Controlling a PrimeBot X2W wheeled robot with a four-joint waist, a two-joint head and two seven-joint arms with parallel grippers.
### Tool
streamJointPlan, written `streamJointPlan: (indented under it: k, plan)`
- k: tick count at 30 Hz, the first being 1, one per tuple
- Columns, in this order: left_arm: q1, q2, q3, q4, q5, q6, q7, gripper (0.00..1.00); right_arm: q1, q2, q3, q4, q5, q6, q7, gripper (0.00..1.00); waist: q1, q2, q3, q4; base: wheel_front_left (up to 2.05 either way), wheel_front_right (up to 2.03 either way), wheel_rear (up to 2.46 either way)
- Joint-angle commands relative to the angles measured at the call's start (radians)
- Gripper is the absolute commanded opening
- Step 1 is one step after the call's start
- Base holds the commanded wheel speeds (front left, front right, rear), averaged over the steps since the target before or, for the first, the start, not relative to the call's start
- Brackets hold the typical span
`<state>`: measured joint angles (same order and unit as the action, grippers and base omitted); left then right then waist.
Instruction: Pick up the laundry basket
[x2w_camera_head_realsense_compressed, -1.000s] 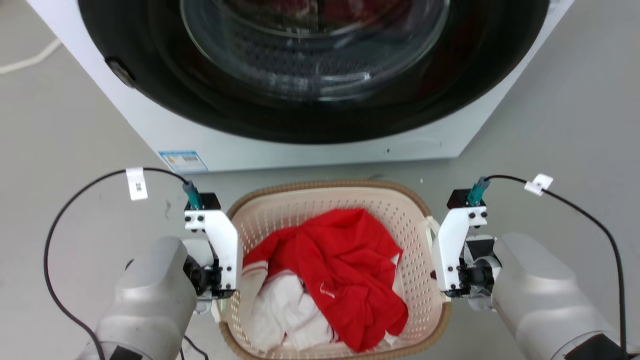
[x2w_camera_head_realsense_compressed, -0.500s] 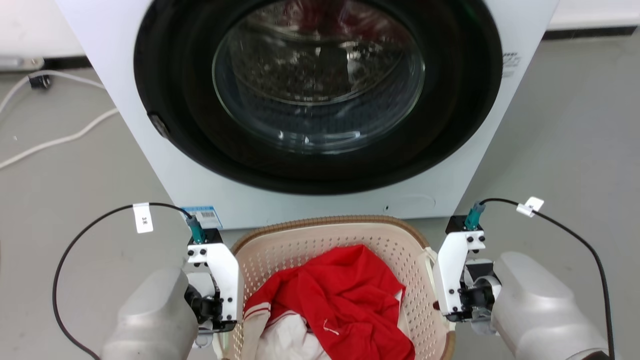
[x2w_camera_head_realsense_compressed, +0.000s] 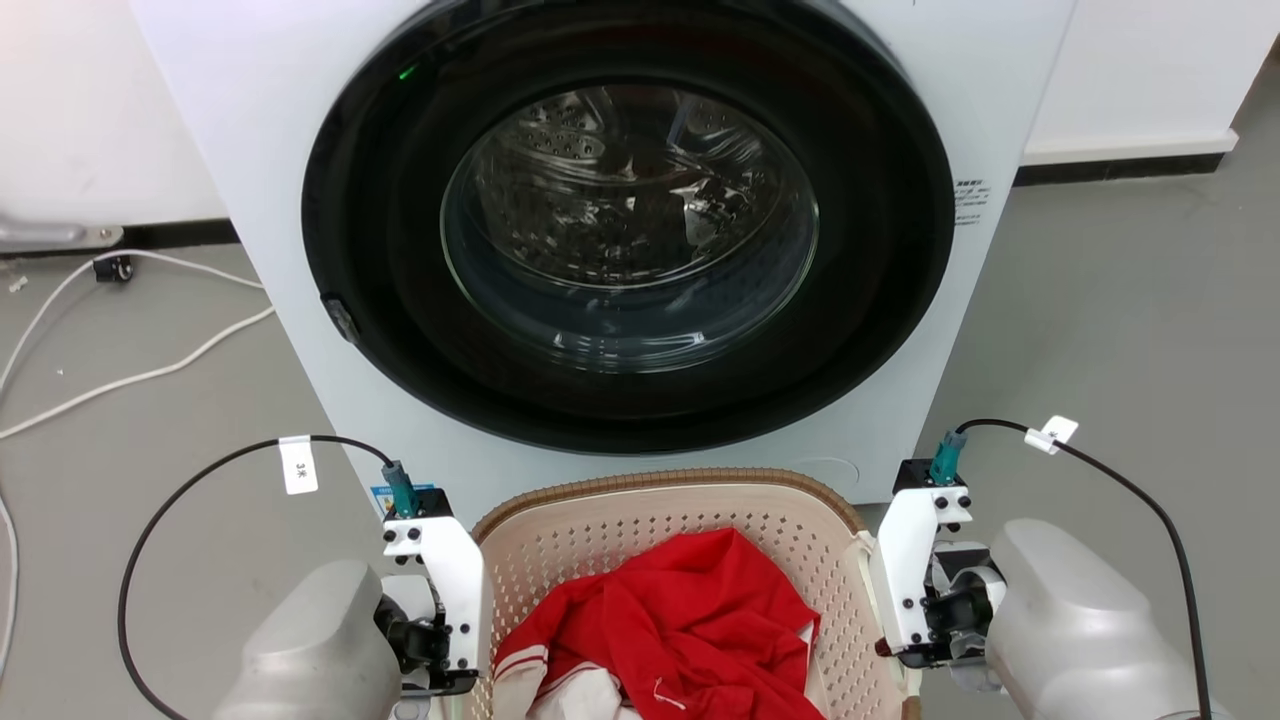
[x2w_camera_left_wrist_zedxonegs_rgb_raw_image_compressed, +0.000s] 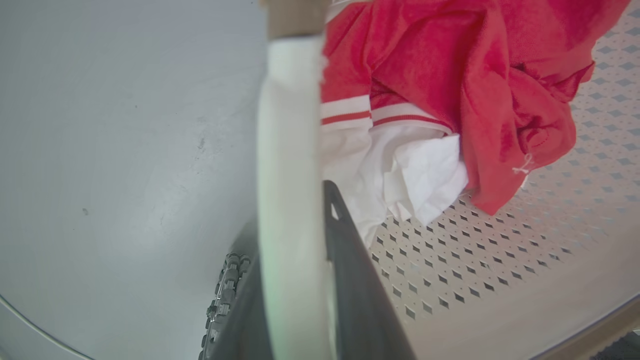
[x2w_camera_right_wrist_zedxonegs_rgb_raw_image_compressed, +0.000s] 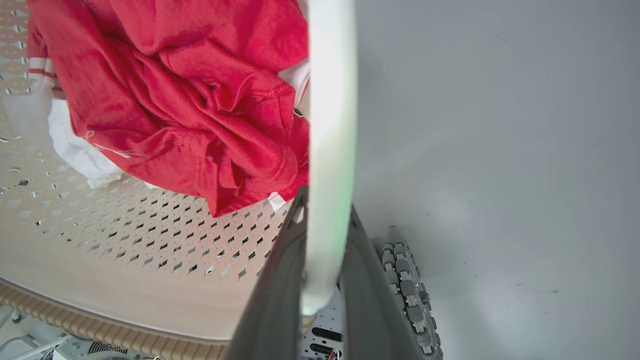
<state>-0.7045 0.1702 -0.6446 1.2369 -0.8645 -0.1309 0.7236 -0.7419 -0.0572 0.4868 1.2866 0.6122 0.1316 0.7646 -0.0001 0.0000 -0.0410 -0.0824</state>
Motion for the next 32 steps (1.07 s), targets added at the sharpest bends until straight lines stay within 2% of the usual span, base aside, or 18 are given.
streamJointPlan:
  k: [1, 14, 32]
  plan:
    - [0.002, 0.016, -0.005, 0.008, 0.001, 0.001, 0.005, 0.0, 0.003, -0.025, -0.007, 0.003, -0.013, -0.002, 0.008, 0.0, 0.0001, 0.0, -0.008, -0.002, 0.0, 0.0, 0.0]
    - [0.04, -0.007, -0.005, 0.025, -0.036, 0.001, 0.045, 0.0, 0.037, -0.02, -0.077, 0.002, -0.075, -0.002, 0.071, 0.0, 0.0001, 0.0, -0.039, -0.008, 0.0, 0.0, 0.0]
    - [0.034, -0.01, -0.018, 0.028, -0.06, 0.001, 0.023, 0.0, 0.041, -0.001, -0.156, 0.002, -0.15, -0.002, 0.07, 0.0, 0.0001, 0.0, -0.033, -0.015, 0.0, 0.0, 0.0]
